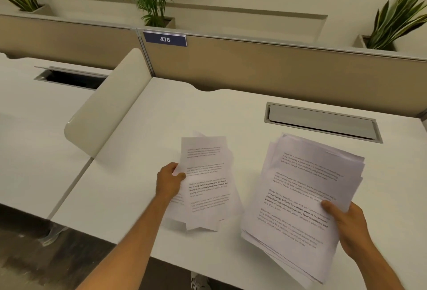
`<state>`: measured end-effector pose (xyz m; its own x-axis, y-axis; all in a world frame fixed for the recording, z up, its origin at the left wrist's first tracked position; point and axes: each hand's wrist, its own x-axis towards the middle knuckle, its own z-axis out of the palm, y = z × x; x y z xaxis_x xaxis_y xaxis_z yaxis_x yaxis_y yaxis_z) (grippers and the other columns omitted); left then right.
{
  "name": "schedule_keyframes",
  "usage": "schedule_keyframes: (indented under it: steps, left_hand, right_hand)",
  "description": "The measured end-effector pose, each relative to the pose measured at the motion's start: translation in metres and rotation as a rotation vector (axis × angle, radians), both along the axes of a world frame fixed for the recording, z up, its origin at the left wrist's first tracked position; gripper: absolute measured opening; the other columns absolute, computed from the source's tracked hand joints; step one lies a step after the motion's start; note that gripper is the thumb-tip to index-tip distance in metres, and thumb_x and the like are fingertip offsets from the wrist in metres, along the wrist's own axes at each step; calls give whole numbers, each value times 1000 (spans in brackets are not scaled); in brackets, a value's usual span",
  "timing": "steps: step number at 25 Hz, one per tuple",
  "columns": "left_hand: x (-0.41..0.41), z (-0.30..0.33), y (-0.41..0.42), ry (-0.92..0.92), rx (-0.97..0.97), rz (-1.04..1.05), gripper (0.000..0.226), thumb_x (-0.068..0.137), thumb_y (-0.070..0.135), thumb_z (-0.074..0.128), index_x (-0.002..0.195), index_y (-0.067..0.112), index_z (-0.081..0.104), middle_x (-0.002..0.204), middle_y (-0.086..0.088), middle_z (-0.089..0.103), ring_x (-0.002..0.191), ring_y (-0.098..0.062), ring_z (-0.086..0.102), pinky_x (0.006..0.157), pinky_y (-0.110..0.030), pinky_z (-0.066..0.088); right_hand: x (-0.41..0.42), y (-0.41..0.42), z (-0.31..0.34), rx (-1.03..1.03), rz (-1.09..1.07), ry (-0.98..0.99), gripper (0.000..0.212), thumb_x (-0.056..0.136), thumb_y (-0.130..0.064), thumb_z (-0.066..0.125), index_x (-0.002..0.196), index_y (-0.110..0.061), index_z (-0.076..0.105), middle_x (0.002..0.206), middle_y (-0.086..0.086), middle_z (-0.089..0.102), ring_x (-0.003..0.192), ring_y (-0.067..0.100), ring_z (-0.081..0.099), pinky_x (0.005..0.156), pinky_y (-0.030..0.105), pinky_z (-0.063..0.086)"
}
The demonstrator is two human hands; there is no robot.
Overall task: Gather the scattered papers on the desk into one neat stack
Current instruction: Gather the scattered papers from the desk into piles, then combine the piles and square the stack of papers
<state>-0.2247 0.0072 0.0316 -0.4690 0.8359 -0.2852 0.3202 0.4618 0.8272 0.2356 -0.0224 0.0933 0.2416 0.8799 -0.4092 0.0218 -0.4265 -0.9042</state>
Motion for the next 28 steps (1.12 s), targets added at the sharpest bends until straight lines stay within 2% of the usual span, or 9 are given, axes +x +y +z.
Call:
schedule_keyframes:
  steps: [4,10,13,16,21,22,24,26,28]
  left_hand:
    - [-13,57,-6,-200,105,-16,24,82,0,74,101,16,73,97,-2,78,85,-24,76,76,-40,60]
    - [18,104,1,-538,167,-100,28,84,-6,70,108,7,69,102,-9,78,87,-28,76,71,-39,62]
    - [57,102,10,-498,127,-188,27,84,-2,72,109,7,68,106,-9,77,93,-32,75,79,-44,61]
    - [83,106,17,-457,101,-218,22,88,5,71,108,13,68,105,-3,78,89,-24,76,73,-38,61]
    - [112,110,9,-506,130,-338,32,91,16,70,122,20,62,113,3,76,98,-20,75,78,-36,61]
    - [116,109,6,-495,159,-322,33,90,14,70,121,21,62,113,3,76,98,-21,74,78,-38,62]
    - [121,108,1,-455,206,-262,31,90,11,70,118,22,63,111,1,75,96,-23,75,77,-42,62]
    - [126,110,-1,-399,248,-243,29,91,16,69,118,25,63,109,3,74,92,-19,75,73,-40,63]
    - [132,116,-1,-292,312,-282,27,92,22,68,117,30,62,106,8,73,91,-10,73,70,-28,62]
  right_hand:
    - [5,1,4,12,-73,-2,32,93,-5,63,125,-5,60,114,20,70,94,34,69,73,37,56]
    - [-36,21,16,35,-8,49,36,89,-3,67,126,-1,64,115,17,72,96,31,71,91,49,56]
    - [-68,33,36,49,125,98,29,88,-7,70,117,-5,69,106,14,77,92,34,75,83,50,61]
    - [-79,38,58,74,282,82,15,91,-20,70,96,-6,70,87,9,77,75,28,74,68,38,60]
    - [-85,38,74,9,382,76,48,103,-21,48,56,-26,52,51,-3,55,51,19,48,51,27,44]
    - [-85,37,73,7,361,159,48,105,-32,42,61,-28,61,56,-1,62,55,23,54,56,30,48]
    - [-79,30,70,48,284,347,54,103,-56,24,104,-30,72,93,5,78,84,27,73,75,39,59]
    - [-77,24,68,123,283,288,40,102,-48,36,122,-28,64,113,5,76,105,29,72,81,41,61]
    - [-79,20,65,237,239,32,17,99,-25,56,113,-28,65,107,3,75,100,30,73,76,38,63]
